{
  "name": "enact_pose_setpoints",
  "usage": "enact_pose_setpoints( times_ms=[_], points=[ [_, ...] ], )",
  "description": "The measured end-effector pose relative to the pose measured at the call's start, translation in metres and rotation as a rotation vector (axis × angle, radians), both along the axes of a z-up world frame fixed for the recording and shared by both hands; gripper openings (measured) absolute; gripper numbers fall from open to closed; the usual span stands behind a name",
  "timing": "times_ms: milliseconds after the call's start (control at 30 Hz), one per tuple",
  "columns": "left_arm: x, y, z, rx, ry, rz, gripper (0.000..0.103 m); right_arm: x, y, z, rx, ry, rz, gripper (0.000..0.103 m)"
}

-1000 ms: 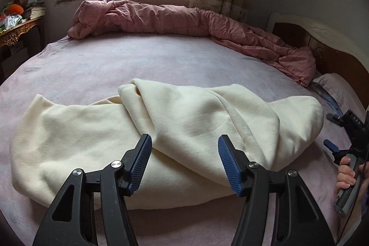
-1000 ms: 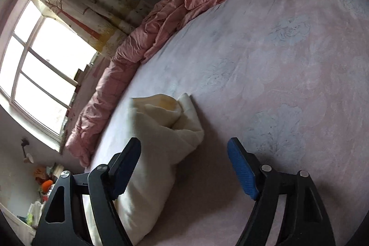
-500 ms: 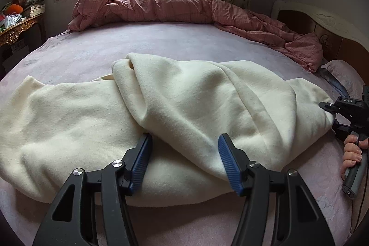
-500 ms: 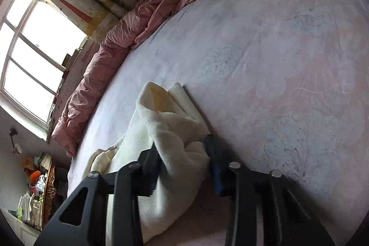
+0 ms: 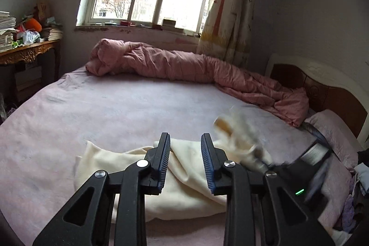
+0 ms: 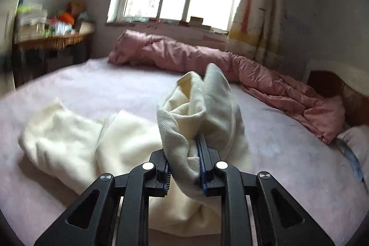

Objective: Fold large clothes

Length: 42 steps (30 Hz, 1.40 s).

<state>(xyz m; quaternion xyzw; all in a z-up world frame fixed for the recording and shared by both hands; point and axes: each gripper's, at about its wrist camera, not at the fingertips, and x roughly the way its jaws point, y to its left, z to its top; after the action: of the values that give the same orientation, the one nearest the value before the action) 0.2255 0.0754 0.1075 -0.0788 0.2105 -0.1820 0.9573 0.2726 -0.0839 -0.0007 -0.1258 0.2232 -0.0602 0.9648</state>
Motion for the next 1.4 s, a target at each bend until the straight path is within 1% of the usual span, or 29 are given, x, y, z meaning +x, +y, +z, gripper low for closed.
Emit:
enact_pose_setpoints(
  times_ms=[33,67,100,133,167,233,267,300,333,367,433,467,500,533,567,667,733,767,800,867,933,1067,1133,1200,1267,1300,1333,1367,1400],
  points=[
    [-0.003,0.007,-0.001,-0.008,-0.01,0.016,0.027,0.012,0.02,-0.023,-0.073,0.068,-0.021,0.022],
    [-0.004,0.014,-0.004,-0.015,-0.012,0.029,0.027,0.021,0.032,-0.046,-0.101,0.108,-0.048,0.024],
    [-0.001,0.019,-0.008,-0.019,0.006,0.028,0.027,0.018,0.039,-0.055,-0.117,0.075,-0.056,0.025],
    [0.004,0.022,-0.014,-0.015,0.033,0.022,0.027,0.013,0.043,-0.053,-0.134,0.054,-0.044,0.027],
    [0.009,0.024,-0.021,-0.006,0.057,0.02,0.027,0.008,0.039,-0.046,-0.079,0.048,-0.009,0.03],
    [0.017,0.022,-0.028,0.017,0.077,0.019,0.027,0.003,0.021,-0.037,0.081,0.103,0.061,0.032],
    [0.02,0.018,-0.031,0.021,0.084,0.009,0.027,0.002,0.017,-0.037,0.1,0.123,0.081,0.032],
    [0.023,0.015,-0.031,0.017,0.091,-0.014,0.027,0.001,0.016,-0.04,0.084,0.123,0.101,0.032],
    [0.026,0.008,-0.031,0.009,0.102,-0.054,0.027,-0.002,0.016,-0.043,0.067,0.116,0.122,0.033],
    [0.031,0.0,-0.03,0.008,0.114,-0.093,0.029,-0.005,0.014,-0.046,0.075,0.116,0.147,0.035],
    [0.04,-0.023,-0.028,0.023,0.132,-0.15,0.032,-0.008,0.006,-0.046,0.147,0.115,0.199,0.038],
    [0.045,-0.037,-0.029,0.029,0.144,-0.183,0.035,-0.009,0.0,-0.046,0.201,0.118,0.232,0.046],
    [0.052,-0.053,-0.031,0.032,0.163,-0.223,0.036,-0.009,-0.005,-0.046,0.244,0.121,0.262,0.05],
    [0.058,-0.065,-0.035,0.027,0.182,-0.258,0.036,-0.01,-0.007,-0.046,0.266,0.12,0.28,0.055],
    [0.065,-0.079,-0.039,0.02,0.203,-0.282,0.036,-0.011,-0.009,-0.047,0.279,0.118,0.29,0.056],
    [0.09,-0.115,-0.051,0.033,0.292,-0.305,0.036,-0.012,-0.012,-0.045,0.314,0.124,0.3,0.056],
    [0.105,-0.133,-0.061,0.076,0.372,-0.299,0.035,-0.017,-0.016,-0.042,0.334,0.123,0.308,0.056],
    [0.111,-0.14,-0.069,0.091,0.416,-0.306,0.034,-0.021,-0.018,-0.041,0.339,0.121,0.31,0.056],
    [0.115,-0.142,-0.075,0.091,0.44,-0.314,0.034,-0.024,-0.02,-0.041,0.335,0.121,0.302,0.056],
    [0.119,-0.143,-0.083,0.108,0.465,-0.29,0.035,-0.031,-0.025,-0.041,0.307,0.119,0.294,0.056],
    [0.121,-0.141,-0.088,0.113,0.475,-0.288,0.035,-0.037,-0.032,-0.038,0.306,0.133,0.304,0.056],
    [0.125,-0.141,-0.098,0.155,0.507,-0.262,0.035,-0.052,-0.05,-0.028,0.312,0.158,0.291,0.056],
    [0.126,-0.138,-0.101,0.13,0.521,-0.252,0.036,-0.062,-0.064,-0.019,0.304,0.125,0.243,0.057],
    [0.125,-0.135,-0.101,0.118,0.52,-0.244,0.036,-0.068,-0.084,-0.009,0.312,0.069,0.159,0.057],
    [0.121,-0.137,-0.1,0.139,0.5,-0.233,0.036,-0.067,-0.104,-0.001,0.313,0.01,0.031,0.057],
    [0.118,-0.138,-0.099,0.153,0.487,-0.225,0.036,-0.063,-0.113,0.0,0.323,0.002,-0.006,0.057],
    [0.114,-0.138,-0.098,0.165,0.474,-0.221,0.036,-0.057,-0.12,0.0,0.345,0.015,-0.014,0.057],
    [0.11,-0.138,-0.097,0.177,0.458,-0.217,0.036,-0.048,-0.124,-0.004,0.376,0.053,0.017,0.057],
    [0.105,-0.136,-0.095,0.184,0.436,-0.212,0.036,-0.036,-0.126,-0.011,0.407,0.111,0.068,0.062]
  ],
)
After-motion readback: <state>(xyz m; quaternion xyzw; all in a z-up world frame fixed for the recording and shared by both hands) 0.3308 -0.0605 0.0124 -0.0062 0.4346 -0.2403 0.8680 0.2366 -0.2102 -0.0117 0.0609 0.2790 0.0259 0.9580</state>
